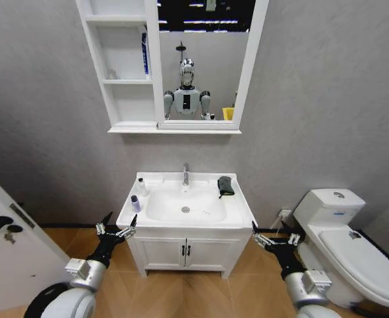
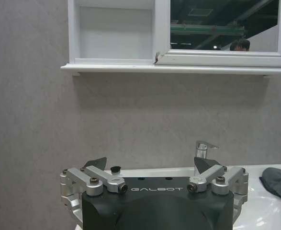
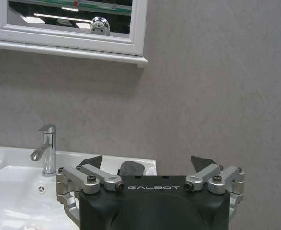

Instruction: Move facial cleanser and shampoo from washbasin to cabinet, then wipe washbasin with towel.

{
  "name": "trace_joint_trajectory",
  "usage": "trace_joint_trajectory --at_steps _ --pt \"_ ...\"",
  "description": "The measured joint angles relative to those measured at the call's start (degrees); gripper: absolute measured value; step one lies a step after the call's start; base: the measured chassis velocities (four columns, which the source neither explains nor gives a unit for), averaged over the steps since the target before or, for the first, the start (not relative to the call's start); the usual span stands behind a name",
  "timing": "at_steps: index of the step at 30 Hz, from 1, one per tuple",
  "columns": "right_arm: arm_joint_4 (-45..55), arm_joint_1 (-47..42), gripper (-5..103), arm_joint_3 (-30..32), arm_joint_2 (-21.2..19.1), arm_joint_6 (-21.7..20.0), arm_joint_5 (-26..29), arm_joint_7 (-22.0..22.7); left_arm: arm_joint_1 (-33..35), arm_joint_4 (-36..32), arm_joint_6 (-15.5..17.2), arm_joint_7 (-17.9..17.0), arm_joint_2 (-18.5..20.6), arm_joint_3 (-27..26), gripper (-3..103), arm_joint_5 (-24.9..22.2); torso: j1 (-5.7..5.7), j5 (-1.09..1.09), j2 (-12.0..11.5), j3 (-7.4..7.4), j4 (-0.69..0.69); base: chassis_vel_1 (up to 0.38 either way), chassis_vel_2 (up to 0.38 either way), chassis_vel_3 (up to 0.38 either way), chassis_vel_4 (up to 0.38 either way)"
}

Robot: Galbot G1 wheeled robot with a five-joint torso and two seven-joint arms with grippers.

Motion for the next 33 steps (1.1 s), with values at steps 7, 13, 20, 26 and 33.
trace_joint_trajectory --at_steps 7,13,20,26,33 --pt "-0.8 0.5 100 0.5 -0.1 0.1 -0.1 0.1 0.5 0.8 -1.0 -0.1 -0.9 0.3 100 0.4 0.07 -0.03 0.0 0.02 -0.02 -0.208 0.205 0.159 -0.147" --pt "-1.4 0.7 100 0.5 -0.1 0.1 -0.1 0.9 1.6 2.6 -2.9 -0.1 -2.0 0.2 100 1.0 -0.07 -0.03 0.0 -0.01 -0.01 -0.003 0.022 -0.044 -0.003" --pt "-1.9 1.1 100 0.8 -0.2 0.2 0.1 2.0 1.9 6.8 -4.9 0.4 -4.0 1.2 100 3.2 -0.08 0.0 0.0 -0.02 0.01 0.043 -0.045 -0.03 0.031" --pt "-1.3 0.6 100 1.8 -0.7 0.3 0.4 3.2 -4.2 16.6 -8.4 -0.2 -5.4 2.9 100 7.0 0.02 -0.02 0.0 0.01 -0.01 0.0 0.0 0.0 0.0" --pt "-1.3 0.6 100 2.5 -1.0 0.4 0.2 3.8 -9.1 24.1 -9.4 -0.6 -6.0 1.7 100 8.7 0.01 -0.02 0.0 0.01 -0.01 0.0 0.0 0.0 0.0"
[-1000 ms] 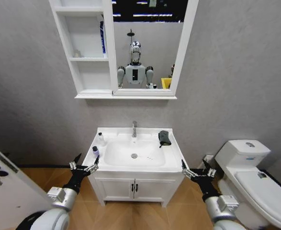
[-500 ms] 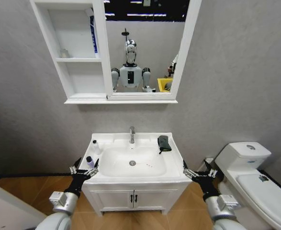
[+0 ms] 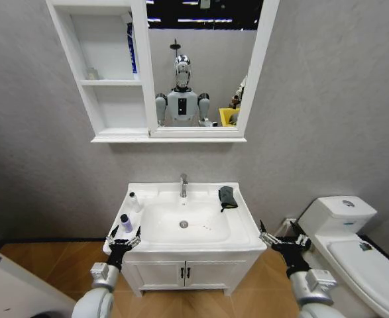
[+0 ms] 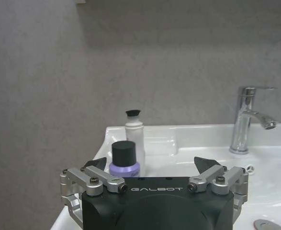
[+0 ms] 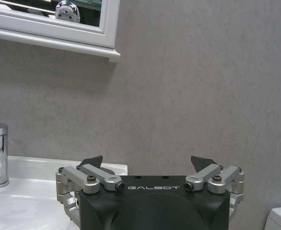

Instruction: Move facial cleanser and shampoo from washbasin to cabinet, then wipe washbasin with towel.

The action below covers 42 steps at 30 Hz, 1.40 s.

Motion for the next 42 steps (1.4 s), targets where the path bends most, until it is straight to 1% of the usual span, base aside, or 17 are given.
trace_joint_trajectory --at_steps 2,8,10,19,21,23,24,26,27,29,30,31,32,34,35,41,42 --pt "-0.2 0.0 100 0.0 0.1 0.4 0.0 0.1 -2.2 3.2 0.0 -0.8 -0.1 -0.4 100 0.3 0.0 0.0 0.0 0.0 0.02 0.0 0.0 0.0 0.0" --pt "-0.6 -0.1 100 0.2 0.5 1.1 -0.1 0.3 -5.5 6.9 0.5 -2.2 -0.2 -0.4 100 1.0 0.0 0.0 0.0 0.0 -0.01 0.0 0.0 0.0 0.0" --pt "-0.8 -0.3 100 0.4 0.7 1.5 -0.1 0.4 -8.1 9.6 0.8 -2.9 -0.3 -0.4 100 1.2 0.0 0.0 0.0 0.0 0.0 0.0 0.0 0.0 0.0" --pt "-1.2 -0.2 100 0.3 1.4 1.9 -0.2 0.6 -11.2 13.2 2.1 -3.9 -0.2 -0.5 101 1.2 -0.01 0.0 0.0 0.0 0.0 0.0 0.0 0.0 0.0" --pt "-1.2 -0.2 100 0.3 1.5 2.0 -0.2 0.7 -11.6 13.5 2.5 -4.1 -0.2 -0.5 98 1.1 -0.01 0.0 0.0 0.0 0.0 0.0 0.0 0.0 0.0" --pt "-1.3 -0.1 100 0.2 1.7 2.1 -0.2 0.7 -12.2 13.8 2.7 -4.3 -0.1 -0.5 88 1.0 -0.01 0.0 0.0 0.0 0.0 0.0 0.0 0.0 0.0" --pt "-1.3 -0.1 100 0.2 1.7 2.1 -0.2 0.7 -12.2 13.8 2.7 -4.3 -0.1 -0.5 88 1.0 -0.01 0.0 0.0 0.0 0.0 0.0 0.0 0.0 0.0" --pt "-1.3 0.2 100 -0.1 1.8 1.9 -0.1 0.9 -12.6 13.9 3.2 -4.5 0.1 -0.5 77 0.9 -0.01 0.0 0.0 0.0 0.0 0.0 0.0 0.0 0.0" --pt "-1.3 0.2 100 -0.1 1.8 1.9 -0.1 0.9 -12.6 13.9 3.2 -4.5 0.1 -0.5 77 0.9 -0.01 0.0 0.0 0.0 0.0 0.0 0.0 0.0 0.0" --pt "-1.1 0.8 100 -0.3 1.8 1.6 0.0 1.6 -12.7 14.0 3.6 -4.5 0.1 -0.5 66 0.7 -0.01 0.0 0.0 0.0 0.0 0.0 0.0 0.0 0.0" --pt "-1.1 0.8 100 -0.3 1.8 1.6 0.0 1.6 -12.7 14.0 3.6 -4.5 0.1 -0.5 66 0.7 -0.01 0.0 0.0 0.0 0.0 0.0 0.0 0.0 0.0" --pt "-1.0 1.0 100 -0.3 1.8 1.5 0.1 1.9 -12.7 14.0 3.6 -4.5 0.2 -0.5 61 0.7 -0.01 0.0 0.0 0.0 0.0 0.0 0.0 0.0 0.0" --pt "-1.0 1.1 100 -0.3 1.8 1.4 0.1 2.1 -12.5 14.0 3.6 -4.5 0.2 -0.4 50 0.5 0.0 0.0 0.0 0.0 0.0 0.0 0.0 0.0 0.0" --pt "-1.0 1.2 100 -0.3 1.8 1.3 0.1 2.1 -12.4 13.8 3.6 -4.5 0.2 -0.4 50 0.3 -0.01 -0.01 0.0 0.0 -0.02 0.0 0.0 0.0 0.0" --pt "-0.9 1.2 100 -0.6 1.8 1.1 0.1 2.1 -12.2 13.5 3.6 -4.6 0.2 -0.4 43 0.2 -0.01 0.0 0.0 0.0 0.0 0.0 0.0 0.0 0.0" --pt "-0.7 1.8 100 -1.4 1.9 0.4 0.1 2.2 -11.2 10.2 4.7 -5.2 0.8 -0.1 43 -0.6 -0.01 0.0 0.0 0.0 0.0 0.0 0.0 0.0 0.0" --pt "-0.5 2.1 100 -1.7 1.9 0.0 0.1 2.2 -10.4 6.3 6.9 -6.2 1.7 0.4 43 -2.1 0.0 -0.03 0.0 0.0 0.01 0.0 0.0 0.0 0.0"
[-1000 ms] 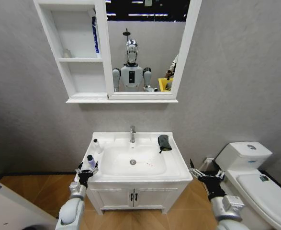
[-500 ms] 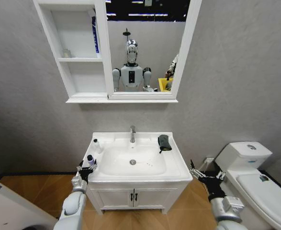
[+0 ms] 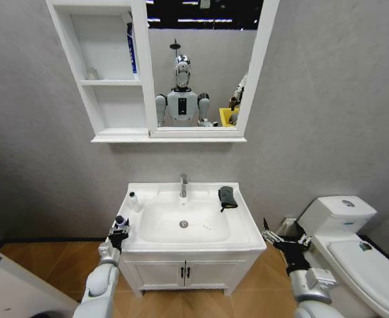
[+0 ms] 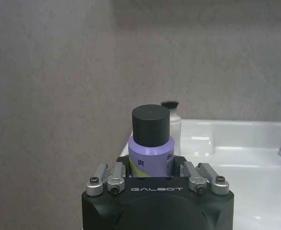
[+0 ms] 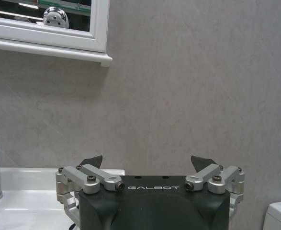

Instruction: Move facial cleanser and shampoo from washbasin to cabinet, then wipe washbasin with towel.

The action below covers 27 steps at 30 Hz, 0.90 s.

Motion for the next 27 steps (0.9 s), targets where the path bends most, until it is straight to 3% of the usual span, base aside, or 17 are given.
trace_joint_trajectory --at_steps 1,2,4,5,7,8,10,11,12,13,15,17,20,24,25,26,27 --pt "0.1 0.2 100 -0.1 0.0 -0.1 0.0 0.0 0.5 -4.7 2.8 -1.3 1.5 0.5 43 -1.8 0.0 0.01 0.0 0.0 0.01 0.0 0.0 0.0 0.0" --pt "0.1 0.2 100 -0.1 0.0 -0.1 0.0 0.0 0.5 -4.7 2.8 -1.3 1.5 0.5 43 -1.8 0.0 0.01 0.0 0.0 0.01 0.0 0.0 0.0 0.0" --pt "0.1 0.2 100 -0.2 0.0 -0.2 -0.1 0.0 0.2 -13.1 8.7 -5.0 5.9 1.5 43 -6.4 -0.01 0.03 0.0 -0.01 -0.01 0.0 0.0 0.0 0.0" --pt "0.1 0.2 100 -0.2 0.0 -0.2 -0.1 0.0 0.2 -13.1 8.7 -5.0 5.9 1.5 43 -6.4 -0.01 0.03 0.0 -0.01 -0.01 0.0 0.0 0.0 0.0" --pt "0.2 -0.1 100 -0.2 0.0 -0.2 -0.1 0.0 -2.8 -20.8 17.6 -10.9 12.9 2.6 43 -14.5 -0.01 0.04 0.0 -0.01 0.01 0.0 0.0 0.0 0.0" --pt "0.2 -0.1 100 -0.2 0.0 -0.2 -0.1 0.0 -2.8 -20.8 17.6 -10.9 12.9 2.6 43 -14.5 -0.01 0.04 0.0 -0.01 0.01 0.0 0.0 0.0 0.0" --pt "0.3 -0.8 100 0.1 0.3 0.2 -0.1 0.0 -8.5 -25.6 27.0 -17.7 20.8 4.0 43 -26.1 -0.01 0.0 0.0 -0.01 0.0 0.0 0.0 0.0 0.0" --pt "0.3 -0.8 100 0.1 0.3 0.2 -0.1 0.0 -8.5 -25.6 27.0 -17.7 20.8 4.0 43 -26.1 -0.01 0.0 0.0 -0.01 0.0 0.0 0.0 0.0 0.0" --pt "0.3 -1.1 100 0.3 0.5 0.5 -0.2 -0.1 -12.4 -26.8 30.3 -20.7 24.9 4.8 43 -32.5 -0.01 0.03 0.0 -0.01 -0.01 0.0 0.0 0.0 0.0" --pt "0.3 -1.1 100 0.3 0.5 0.5 -0.2 -0.1 -12.4 -26.8 30.3 -20.7 24.9 4.8 43 -32.5 -0.01 0.03 0.0 -0.01 -0.01 0.0 0.0 0.0 0.0" --pt "0.3 -1.7 100 0.7 0.8 0.8 -0.3 -0.1 -21.0 -26.1 33.8 -24.5 33.6 6.8 43 -44.3 0.0 0.02 0.0 -0.01 -0.02 0.0 0.0 0.0 0.0" --pt "0.3 -1.7 100 0.7 0.8 0.8 -0.3 -0.1 -22.9 -25.4 34.3 -24.8 35.2 7.4 43 -46.1 0.0 0.04 0.0 0.0 -0.02 0.0 0.0 0.0 0.0" --pt "0.4 -1.7 100 0.5 1.1 0.9 -0.7 0.1 -33.5 -19.6 35.9 -25.0 41.3 11.9 43 -50.6 0.0 0.0 0.0 0.0 0.0 0.0 0.0 0.0 0.0" --pt "0.6 -1.6 100 0.5 1.2 0.8 -0.8 0.3 -43.4 -14.7 36.7 -24.5 43.1 16.0 43 -53.4 0.0 0.02 0.0 0.0 0.0 0.0 0.0 0.0 0.0" --pt "0.6 -1.6 100 0.5 1.1 0.8 -1.0 0.4 -50.7 -10.5 37.0 -24.1 43.3 19.9 43 -54.9 0.0 0.04 0.0 0.0 0.0 0.0 0.0 0.0 0.0" --pt "0.6 -1.6 100 0.5 1.1 0.8 -1.0 0.4 -50.7 -10.5 37.0 -24.1 43.3 19.9 43 -54.9 0.0 0.04 0.0 0.0 0.0 0.0 0.0 0.0 0.0" --pt "0.6 -1.6 100 0.4 1.1 0.8 -1.1 0.4 -56.0 -6.4 37.0 -23.4 42.7 23.7 43 -55.2 0.0 0.05 0.0 0.0 0.0 0.0 0.0 0.0 0.0"
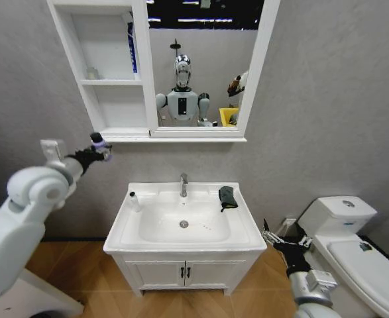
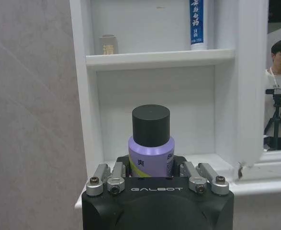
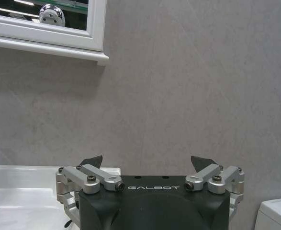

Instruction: Move facial cleanser and shampoo from washbasin to cabinet, then wipe washbasin with towel.

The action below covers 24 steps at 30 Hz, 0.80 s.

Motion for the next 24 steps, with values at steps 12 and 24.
trace_joint_trajectory --at_steps 12,24 --pt "0.4 -1.5 100 2.2 0.2 1.0 0.8 0.5 -22.1 25.1 -2.1 3.9 -13.5 15.2 43 7.6 0.01 0.0 0.0 0.01 -0.03 0.0 0.0 0.0 0.0" --pt "-0.1 -1.8 100 2.4 0.4 2.3 1.1 0.6 -26.2 38.9 -0.7 7.4 -18.4 16.2 43 16.7 0.0 -0.01 0.0 0.0 -0.01 0.0 0.0 0.0 0.0"
